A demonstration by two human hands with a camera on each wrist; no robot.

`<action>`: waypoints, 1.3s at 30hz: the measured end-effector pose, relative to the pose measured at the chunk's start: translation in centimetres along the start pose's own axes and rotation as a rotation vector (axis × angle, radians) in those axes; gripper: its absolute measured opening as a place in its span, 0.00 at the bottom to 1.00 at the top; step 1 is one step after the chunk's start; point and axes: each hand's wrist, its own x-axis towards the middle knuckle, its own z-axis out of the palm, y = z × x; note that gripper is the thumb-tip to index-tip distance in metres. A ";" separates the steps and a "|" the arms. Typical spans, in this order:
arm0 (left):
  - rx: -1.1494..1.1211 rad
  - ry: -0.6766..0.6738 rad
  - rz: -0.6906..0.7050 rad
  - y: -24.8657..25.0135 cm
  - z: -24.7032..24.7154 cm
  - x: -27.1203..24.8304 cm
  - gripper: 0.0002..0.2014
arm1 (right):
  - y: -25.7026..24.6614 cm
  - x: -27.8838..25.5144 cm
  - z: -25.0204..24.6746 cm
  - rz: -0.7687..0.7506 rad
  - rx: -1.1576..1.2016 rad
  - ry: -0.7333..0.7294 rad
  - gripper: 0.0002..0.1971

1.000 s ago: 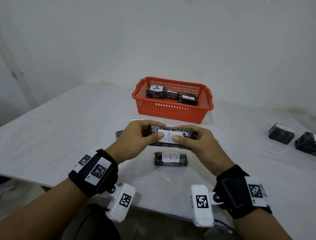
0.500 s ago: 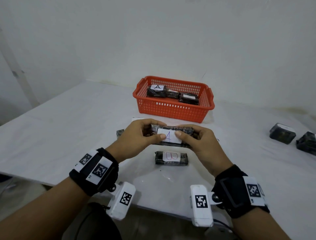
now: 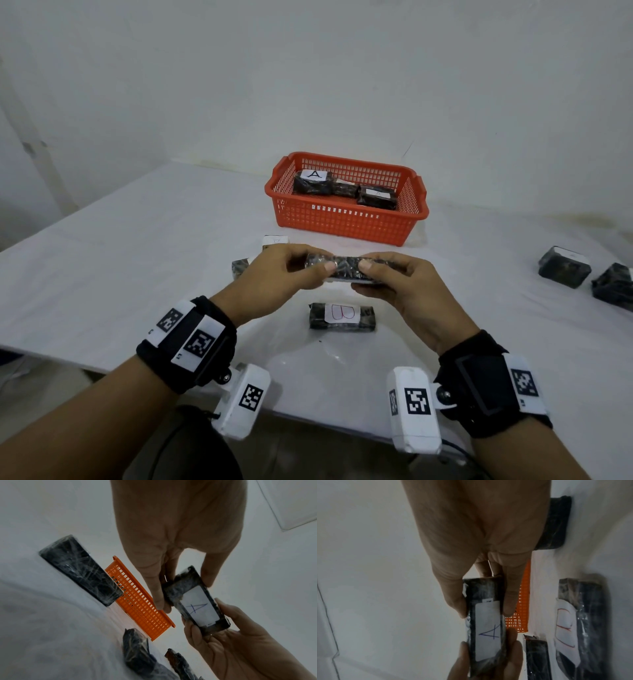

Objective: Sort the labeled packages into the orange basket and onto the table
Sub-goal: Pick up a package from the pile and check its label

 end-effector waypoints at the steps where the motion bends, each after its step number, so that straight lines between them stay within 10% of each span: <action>1: 0.004 0.019 -0.006 0.0 0.0 0.1 0.14 | 0.0 0.1 -0.1 -0.003 -0.022 0.005 0.22; 34: -0.085 0.047 -0.019 -0.1 0.0 -0.1 0.23 | 0.2 -0.4 -0.7 -0.026 -0.088 -0.019 0.27; 39: -0.112 0.007 0.001 -0.2 0.0 -0.1 0.26 | 0.0 -0.3 -0.3 0.066 0.023 0.023 0.16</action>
